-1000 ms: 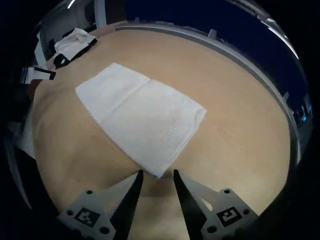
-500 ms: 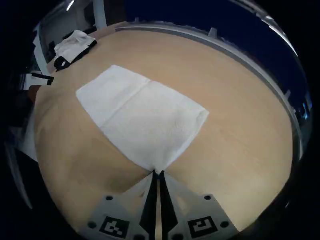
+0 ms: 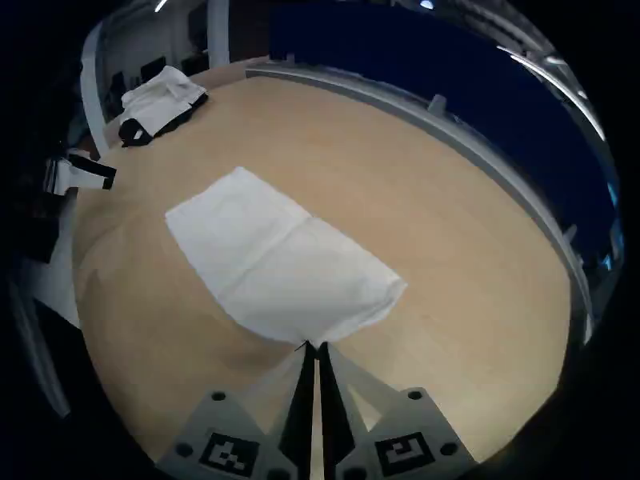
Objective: Fold towel
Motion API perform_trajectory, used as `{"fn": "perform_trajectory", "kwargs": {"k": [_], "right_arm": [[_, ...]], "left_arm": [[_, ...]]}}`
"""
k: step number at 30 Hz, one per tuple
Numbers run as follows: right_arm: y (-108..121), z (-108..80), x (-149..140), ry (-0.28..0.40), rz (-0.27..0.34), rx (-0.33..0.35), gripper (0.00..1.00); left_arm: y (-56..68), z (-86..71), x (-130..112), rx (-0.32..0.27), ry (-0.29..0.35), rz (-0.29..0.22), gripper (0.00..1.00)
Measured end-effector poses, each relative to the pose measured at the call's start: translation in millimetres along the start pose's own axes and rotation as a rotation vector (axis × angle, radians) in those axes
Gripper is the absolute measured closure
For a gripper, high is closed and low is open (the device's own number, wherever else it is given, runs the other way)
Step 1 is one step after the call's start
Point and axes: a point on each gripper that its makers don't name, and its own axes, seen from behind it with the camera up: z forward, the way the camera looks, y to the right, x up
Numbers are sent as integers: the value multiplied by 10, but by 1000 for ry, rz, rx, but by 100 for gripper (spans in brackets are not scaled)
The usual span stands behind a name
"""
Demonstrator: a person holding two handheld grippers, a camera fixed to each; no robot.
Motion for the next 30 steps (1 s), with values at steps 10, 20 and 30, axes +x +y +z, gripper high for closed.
{"fn": "perform_trajectory", "kwargs": {"k": [10,20,30], "right_arm": [[-139,-150,648,58,-137,10,96],[-277,-69,917,52,-216,36,96],[-788,265,1218,39,-362,134,96]], "left_arm": [[-79,-138,30,-6,39,-44,8],[-195,-341,56,-7,76,-97,7],[-306,-633,68,8,131,-157,8]]}}
